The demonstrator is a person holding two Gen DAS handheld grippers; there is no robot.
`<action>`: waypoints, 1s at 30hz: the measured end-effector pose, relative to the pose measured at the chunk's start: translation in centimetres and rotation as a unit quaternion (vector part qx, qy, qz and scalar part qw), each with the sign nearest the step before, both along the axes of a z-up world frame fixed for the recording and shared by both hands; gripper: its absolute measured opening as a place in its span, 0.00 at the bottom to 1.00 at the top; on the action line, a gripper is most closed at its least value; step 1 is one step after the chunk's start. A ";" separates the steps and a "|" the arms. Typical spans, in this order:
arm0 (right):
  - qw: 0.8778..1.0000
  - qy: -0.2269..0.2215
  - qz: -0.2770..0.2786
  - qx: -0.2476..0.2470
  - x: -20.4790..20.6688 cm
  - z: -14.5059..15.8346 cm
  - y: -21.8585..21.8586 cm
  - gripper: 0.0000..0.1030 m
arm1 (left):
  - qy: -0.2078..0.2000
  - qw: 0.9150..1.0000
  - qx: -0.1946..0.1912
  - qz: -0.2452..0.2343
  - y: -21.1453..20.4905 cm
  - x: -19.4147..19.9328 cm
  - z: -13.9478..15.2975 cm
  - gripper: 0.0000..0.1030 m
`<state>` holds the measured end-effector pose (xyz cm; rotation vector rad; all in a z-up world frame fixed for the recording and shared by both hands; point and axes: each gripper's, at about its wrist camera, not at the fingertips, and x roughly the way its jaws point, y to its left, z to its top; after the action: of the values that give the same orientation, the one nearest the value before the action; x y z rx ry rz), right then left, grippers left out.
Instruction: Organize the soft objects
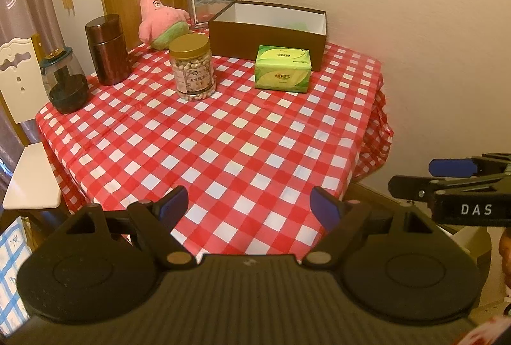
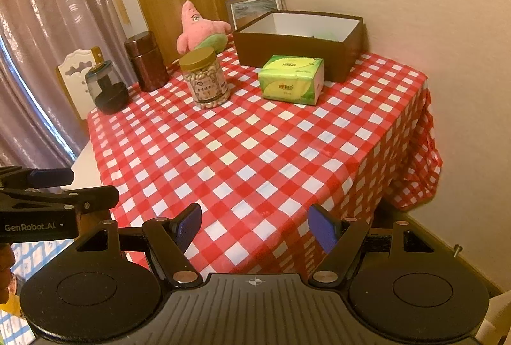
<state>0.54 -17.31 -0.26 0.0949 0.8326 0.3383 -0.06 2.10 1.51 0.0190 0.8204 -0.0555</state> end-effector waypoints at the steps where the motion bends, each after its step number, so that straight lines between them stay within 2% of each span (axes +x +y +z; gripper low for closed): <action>1: 1.000 0.000 0.000 0.000 0.0 0.0 0.0 0.71 | -0.001 1.000 0.000 0.000 -0.1 -0.1 0.0 0.80; 30: 1.000 -0.001 -0.005 0.001 -1.2 0.5 -1.0 0.71 | -0.001 1.000 0.000 -0.001 -1.3 -0.9 0.1 0.80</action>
<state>-0.65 -18.30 0.28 0.1005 0.8298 0.3304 -0.93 0.78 1.63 0.0201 0.8182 -0.0569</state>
